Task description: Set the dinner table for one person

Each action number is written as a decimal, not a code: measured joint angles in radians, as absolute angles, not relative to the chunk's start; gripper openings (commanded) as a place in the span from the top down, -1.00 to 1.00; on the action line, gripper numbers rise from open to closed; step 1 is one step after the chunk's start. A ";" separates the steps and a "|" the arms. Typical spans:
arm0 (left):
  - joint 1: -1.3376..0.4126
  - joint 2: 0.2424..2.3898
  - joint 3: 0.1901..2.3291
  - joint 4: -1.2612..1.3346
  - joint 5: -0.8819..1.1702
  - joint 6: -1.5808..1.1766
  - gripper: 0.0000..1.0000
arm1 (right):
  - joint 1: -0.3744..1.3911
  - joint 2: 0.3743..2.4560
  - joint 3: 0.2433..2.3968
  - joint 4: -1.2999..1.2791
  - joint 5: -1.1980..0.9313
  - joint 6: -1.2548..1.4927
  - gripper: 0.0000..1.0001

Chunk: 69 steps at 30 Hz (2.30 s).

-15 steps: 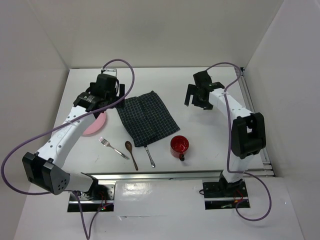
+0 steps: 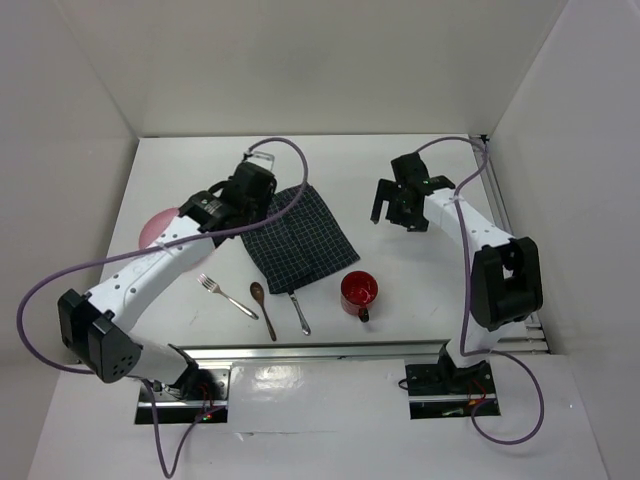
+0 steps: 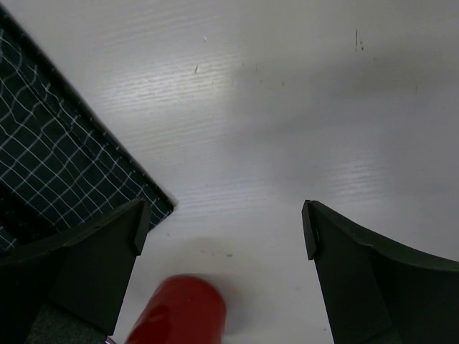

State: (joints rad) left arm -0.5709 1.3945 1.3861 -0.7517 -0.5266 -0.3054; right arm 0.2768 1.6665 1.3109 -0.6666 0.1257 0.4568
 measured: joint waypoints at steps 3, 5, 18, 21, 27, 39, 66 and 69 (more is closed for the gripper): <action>-0.656 1.446 1.391 -0.754 -0.491 -0.303 -0.15 | 0.277 1.647 1.259 -0.659 0.113 0.457 -1.00; -0.723 1.496 1.396 -0.752 -0.466 -0.315 -0.23 | 0.277 1.639 1.231 -0.655 0.109 0.457 -1.00; -0.809 1.760 1.404 -0.727 -0.316 -0.317 -0.66 | 0.263 1.552 1.092 -0.635 0.089 0.455 -1.00; -0.823 1.803 1.405 -0.723 -0.317 -0.317 -0.66 | 0.258 1.551 1.072 -0.632 0.089 0.455 -1.00; -0.834 1.879 1.406 -0.707 -0.319 -0.315 -0.52 | 0.252 1.551 1.050 -0.628 0.084 0.450 -1.00; -0.792 1.986 1.512 -0.748 -0.427 -0.316 0.91 | 0.250 1.545 1.021 -0.550 -0.183 0.377 -1.00; -0.418 1.575 1.472 -0.712 -0.037 -0.358 1.00 | 0.386 1.974 1.260 -0.361 -0.361 0.519 1.00; -0.386 1.622 1.567 -0.723 0.000 -0.373 1.00 | 0.376 2.014 1.365 -0.381 -0.343 0.535 1.00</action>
